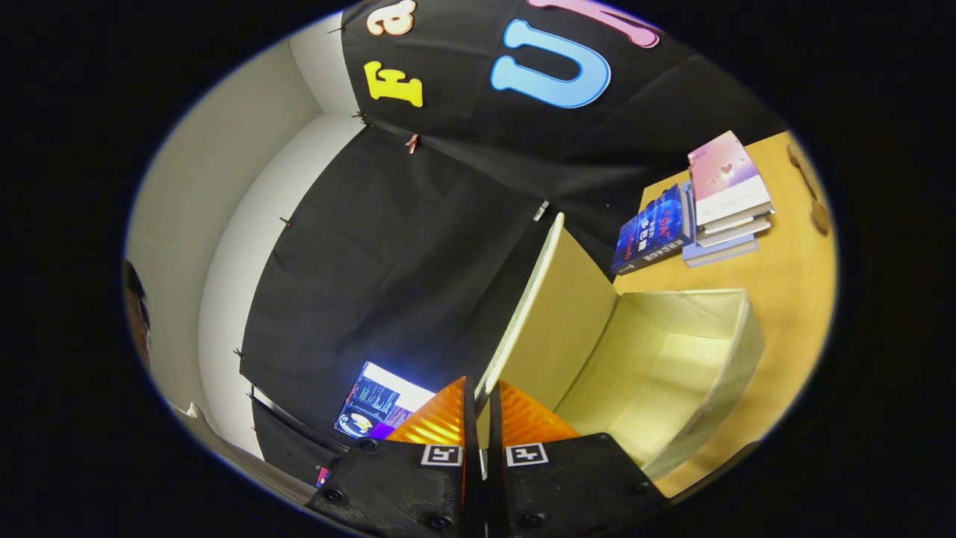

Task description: Open the storage box then place both shoes into the box .Put the left shoe in first, then the right shoe, with the right side of both shoes facing outward in a uniform manner.

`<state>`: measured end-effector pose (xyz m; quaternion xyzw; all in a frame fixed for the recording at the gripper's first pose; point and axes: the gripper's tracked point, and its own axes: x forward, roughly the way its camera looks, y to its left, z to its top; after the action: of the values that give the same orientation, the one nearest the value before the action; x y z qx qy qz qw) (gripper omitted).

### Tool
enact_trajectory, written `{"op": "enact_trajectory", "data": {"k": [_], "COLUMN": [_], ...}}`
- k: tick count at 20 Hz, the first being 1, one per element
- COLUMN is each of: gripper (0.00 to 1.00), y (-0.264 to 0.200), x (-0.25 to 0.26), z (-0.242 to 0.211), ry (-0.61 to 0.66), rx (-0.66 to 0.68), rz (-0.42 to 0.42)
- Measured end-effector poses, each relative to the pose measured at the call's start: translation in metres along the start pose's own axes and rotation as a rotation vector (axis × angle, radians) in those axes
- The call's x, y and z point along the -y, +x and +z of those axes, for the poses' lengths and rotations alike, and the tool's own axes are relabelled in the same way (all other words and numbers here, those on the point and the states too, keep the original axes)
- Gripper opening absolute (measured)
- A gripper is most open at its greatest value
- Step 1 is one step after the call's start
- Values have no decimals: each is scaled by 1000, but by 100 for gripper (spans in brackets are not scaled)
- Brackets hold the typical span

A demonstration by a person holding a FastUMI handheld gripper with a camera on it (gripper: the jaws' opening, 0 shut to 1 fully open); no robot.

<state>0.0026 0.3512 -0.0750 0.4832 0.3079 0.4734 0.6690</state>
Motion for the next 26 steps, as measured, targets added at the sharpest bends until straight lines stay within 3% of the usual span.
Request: {"op": "enact_trajectory", "data": {"k": [11,17,23,24,26], "gripper": [6,16,68,84,97], "y": [127,165,163,160,148], "x": [-29,-24,-19,-14,-10], "z": [-18,-35,-47,-46,-40], "ry": [-24,-60,-144,-167,-211], "rx": [-62,-89,-97,-90,-54], "rz": [-5,-41,-89,-116,-158]}}
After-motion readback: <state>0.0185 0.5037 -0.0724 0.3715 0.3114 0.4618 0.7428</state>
